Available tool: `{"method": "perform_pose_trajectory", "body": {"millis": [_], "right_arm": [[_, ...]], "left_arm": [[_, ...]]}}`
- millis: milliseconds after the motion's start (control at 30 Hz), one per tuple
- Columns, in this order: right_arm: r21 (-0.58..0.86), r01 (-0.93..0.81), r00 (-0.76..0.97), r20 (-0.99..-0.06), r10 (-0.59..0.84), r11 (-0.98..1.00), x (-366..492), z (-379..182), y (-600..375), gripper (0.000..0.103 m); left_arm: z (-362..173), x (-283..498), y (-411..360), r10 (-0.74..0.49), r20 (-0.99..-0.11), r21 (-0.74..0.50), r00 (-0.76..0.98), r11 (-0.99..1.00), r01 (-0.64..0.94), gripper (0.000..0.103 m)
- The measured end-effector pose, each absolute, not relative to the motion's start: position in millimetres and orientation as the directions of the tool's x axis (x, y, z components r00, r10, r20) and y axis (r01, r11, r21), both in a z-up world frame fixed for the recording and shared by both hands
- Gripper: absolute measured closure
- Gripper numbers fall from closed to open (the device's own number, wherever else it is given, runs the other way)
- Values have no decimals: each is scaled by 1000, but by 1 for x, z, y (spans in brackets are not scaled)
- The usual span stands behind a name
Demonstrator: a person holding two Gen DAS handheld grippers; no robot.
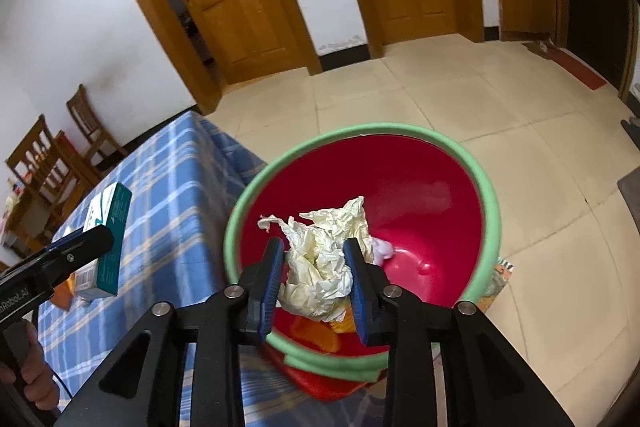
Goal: Collect trash
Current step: 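Carry the tissue over the red bin and open the right gripper, then open the left gripper to drop the medicine box into the bin, then move both open grippers back toward the table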
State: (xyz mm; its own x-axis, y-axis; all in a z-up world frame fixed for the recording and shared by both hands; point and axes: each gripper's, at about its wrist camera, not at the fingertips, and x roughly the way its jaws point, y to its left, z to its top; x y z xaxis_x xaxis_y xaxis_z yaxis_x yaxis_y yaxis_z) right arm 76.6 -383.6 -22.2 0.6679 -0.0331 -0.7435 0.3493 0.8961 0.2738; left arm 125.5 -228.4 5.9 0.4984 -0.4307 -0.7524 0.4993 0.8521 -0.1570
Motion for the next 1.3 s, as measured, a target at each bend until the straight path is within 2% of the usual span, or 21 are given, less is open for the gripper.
{"method": "perform_pose_trajectory", "body": {"millis": [133,267,1000,1133,1300], "right_arm": [[265,375,662,-747,-57,888,76,-27,-396,68],[278,398,663,-746,-64,874,73,-31,-407,59],[297,485,653,-748,-115,822,55,-38,-446,58],[300,488,655,-747,-117,820,56,-38,-445,58],[293,482,659,-743,-121,826,57,-35,-440,57]], "left_arm": [[-1,130,-247,-437,-762,-154,478,839,522,45],[-9,134,-262,-439,-773,-153,458,829,538,45],[-26,127,-322,-481,-794,-172,372,764,621,44],[-24,127,-317,-475,-793,-173,381,776,607,38],[-20,125,-310,-474,-789,-180,391,787,591,38]]}}
